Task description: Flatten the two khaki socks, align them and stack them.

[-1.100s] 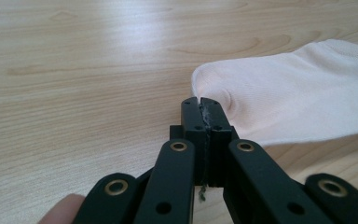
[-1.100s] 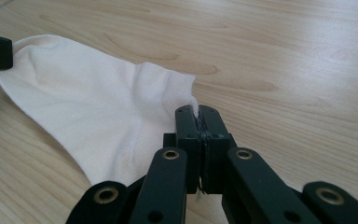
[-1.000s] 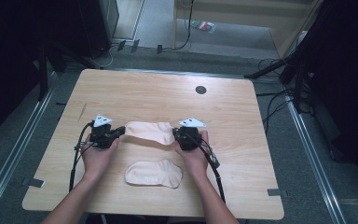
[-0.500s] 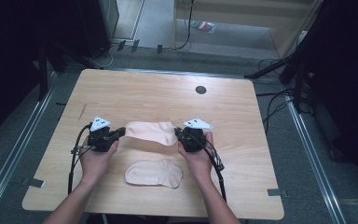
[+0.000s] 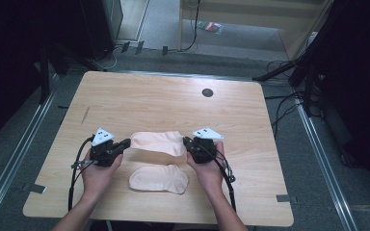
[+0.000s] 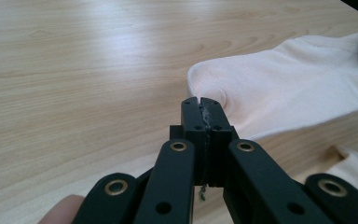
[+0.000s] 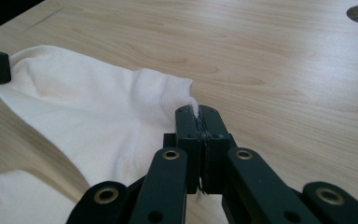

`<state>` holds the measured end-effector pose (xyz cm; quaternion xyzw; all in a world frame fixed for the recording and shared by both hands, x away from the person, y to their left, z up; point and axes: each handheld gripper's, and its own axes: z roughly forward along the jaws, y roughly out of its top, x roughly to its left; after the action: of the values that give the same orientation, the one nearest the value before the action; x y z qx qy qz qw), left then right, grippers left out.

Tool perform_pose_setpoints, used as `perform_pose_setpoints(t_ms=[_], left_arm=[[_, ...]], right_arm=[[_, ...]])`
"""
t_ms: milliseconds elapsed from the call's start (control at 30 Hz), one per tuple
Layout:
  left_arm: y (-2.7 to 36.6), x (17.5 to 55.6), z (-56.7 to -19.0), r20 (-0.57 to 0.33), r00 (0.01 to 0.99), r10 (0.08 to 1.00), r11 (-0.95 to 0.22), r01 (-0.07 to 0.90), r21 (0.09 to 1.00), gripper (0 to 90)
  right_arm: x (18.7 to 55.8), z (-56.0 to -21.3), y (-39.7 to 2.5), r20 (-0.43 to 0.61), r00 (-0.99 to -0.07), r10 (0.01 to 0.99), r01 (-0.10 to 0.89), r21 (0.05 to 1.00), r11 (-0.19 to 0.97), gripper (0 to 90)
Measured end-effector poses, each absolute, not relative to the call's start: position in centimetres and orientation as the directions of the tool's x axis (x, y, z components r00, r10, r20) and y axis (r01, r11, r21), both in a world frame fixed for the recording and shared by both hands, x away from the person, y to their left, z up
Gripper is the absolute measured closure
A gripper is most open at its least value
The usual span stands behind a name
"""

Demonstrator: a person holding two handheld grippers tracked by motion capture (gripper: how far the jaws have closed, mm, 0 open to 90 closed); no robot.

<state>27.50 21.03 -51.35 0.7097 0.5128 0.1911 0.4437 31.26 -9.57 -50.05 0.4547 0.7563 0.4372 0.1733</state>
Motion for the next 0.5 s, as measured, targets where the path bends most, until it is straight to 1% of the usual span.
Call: perform_pose_setpoints(t_ms=[333, 500], left_arm=[[20.8, 25.1, -51.8, -0.190, 0.411, 0.891, -0.085, 0.564, 0.822, 90.0], [20.5, 23.0, -51.7, -0.181, 0.428, 0.886, -0.101, 0.558, 0.824, 90.0]], right_arm=[[29.0, -50.7, -10.0, 0.137, -0.539, 0.831, 0.542, 0.811, 0.218, 89.1], [27.6, -50.7, -10.4, 0.140, -0.548, 0.825, 0.542, 0.810, 0.223, 89.1]])
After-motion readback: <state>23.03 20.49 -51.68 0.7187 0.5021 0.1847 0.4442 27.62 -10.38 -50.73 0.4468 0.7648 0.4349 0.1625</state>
